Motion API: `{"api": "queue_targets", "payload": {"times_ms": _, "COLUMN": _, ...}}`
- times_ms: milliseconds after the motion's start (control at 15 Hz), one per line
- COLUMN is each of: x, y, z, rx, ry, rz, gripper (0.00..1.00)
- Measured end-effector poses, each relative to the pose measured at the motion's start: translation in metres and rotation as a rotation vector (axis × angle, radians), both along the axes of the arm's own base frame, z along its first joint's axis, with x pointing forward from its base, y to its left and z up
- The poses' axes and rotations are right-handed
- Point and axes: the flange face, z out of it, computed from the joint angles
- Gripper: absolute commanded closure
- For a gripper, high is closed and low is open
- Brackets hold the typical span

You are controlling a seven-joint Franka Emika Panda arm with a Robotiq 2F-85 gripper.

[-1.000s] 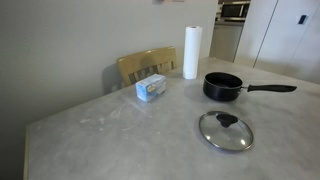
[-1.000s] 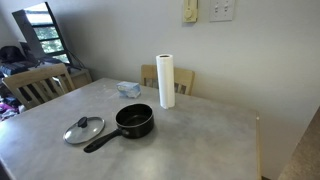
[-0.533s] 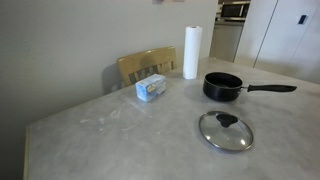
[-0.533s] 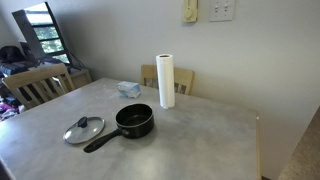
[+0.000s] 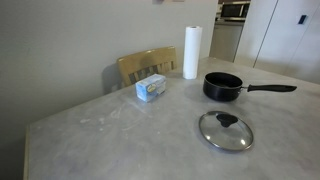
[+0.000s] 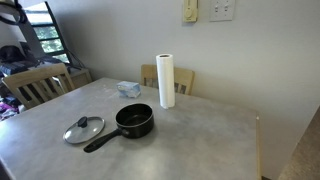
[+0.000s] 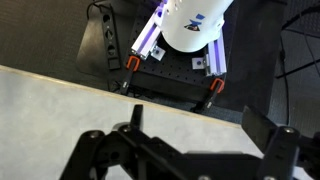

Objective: Put the glass lid on top of the black pot

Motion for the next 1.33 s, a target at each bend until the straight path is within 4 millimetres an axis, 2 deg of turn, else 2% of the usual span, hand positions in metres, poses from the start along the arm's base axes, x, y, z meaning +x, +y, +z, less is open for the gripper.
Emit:
{"api": "queue_targets", "payload": {"times_ms": 200, "x": -0.004, "y": 0.037, "z": -0.033, "rx": 0.003, "ry": 0.048, "rz": 0.076, "gripper": 0.0}}
{"api": "queue_targets", "payload": {"times_ms": 267, "x": -0.005, "y": 0.043, "z": -0.04, "rx": -0.006, "ry": 0.059, "rz": 0.087, "gripper": 0.0}}
{"api": "queue_targets", "payload": {"times_ms": 600, "x": -0.003, "y": 0.041, "z": -0.035, "rx": -0.004, "ry": 0.031, "rz": 0.075, "gripper": 0.0}}
{"api": "queue_targets", "payload": {"times_ms": 733, "x": 0.007, "y": 0.046, "z": -0.041, "rx": 0.026, "ry": -0.063, "rz": 0.024, "gripper": 0.0}}
{"api": "queue_targets", "payload": {"times_ms": 1067, "x": 0.03, "y": 0.062, "z": -0.086, "rx": 0.191, "ry": -0.28, "rz": -0.163, "gripper": 0.0}}
{"api": "queue_targets", "payload": {"times_ms": 1333, "x": 0.049, "y": 0.071, "z": -0.119, "rx": 0.294, "ry": -0.405, "rz": -0.203, "gripper": 0.0}}
